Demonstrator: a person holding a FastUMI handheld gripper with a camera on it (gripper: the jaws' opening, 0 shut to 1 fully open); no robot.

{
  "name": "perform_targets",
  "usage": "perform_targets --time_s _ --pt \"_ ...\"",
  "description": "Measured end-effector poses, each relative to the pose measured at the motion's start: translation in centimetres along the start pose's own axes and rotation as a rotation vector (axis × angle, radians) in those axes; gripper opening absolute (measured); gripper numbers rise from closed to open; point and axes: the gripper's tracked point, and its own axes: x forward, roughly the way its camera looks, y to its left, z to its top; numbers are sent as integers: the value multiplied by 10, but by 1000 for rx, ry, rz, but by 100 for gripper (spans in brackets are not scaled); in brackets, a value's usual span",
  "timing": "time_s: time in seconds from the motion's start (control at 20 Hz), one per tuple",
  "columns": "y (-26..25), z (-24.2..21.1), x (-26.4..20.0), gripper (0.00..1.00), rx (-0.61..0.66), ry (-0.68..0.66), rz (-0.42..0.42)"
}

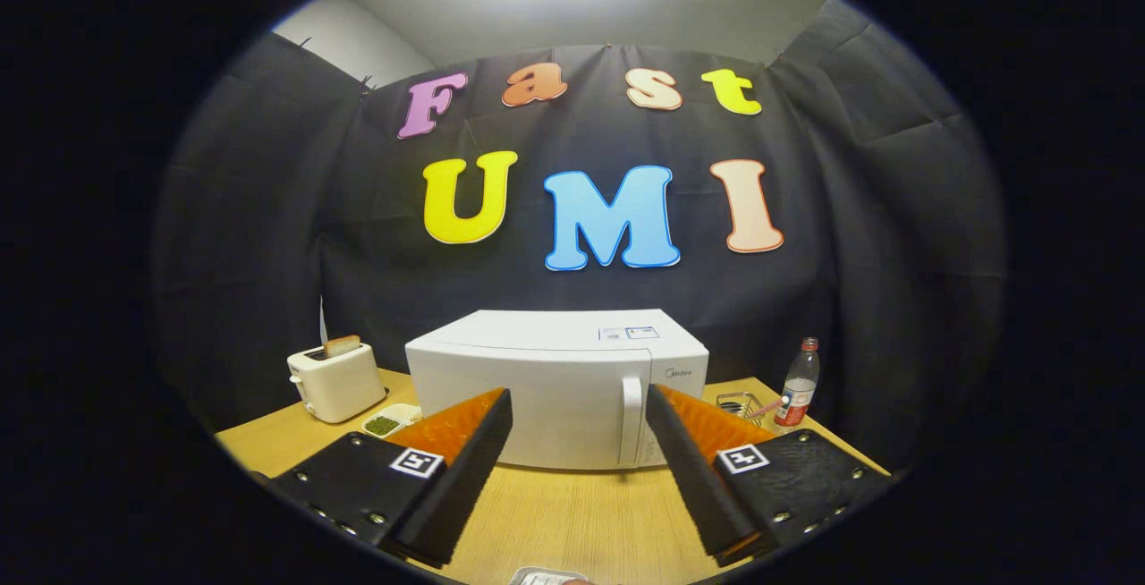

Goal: Open the microwave, put the food inside, and close the microwave door.

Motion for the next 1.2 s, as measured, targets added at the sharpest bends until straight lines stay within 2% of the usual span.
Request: perform_targets --time_s 0.1,0.4,0.9,1.2 --pt "-6 7 -14 99 -4 -30 -30" --pt "7 22 -32 99 24 -67 -3" --pt "18 33 -30 99 41 -86 13" --pt "26 24 -21 99 12 -75 33"
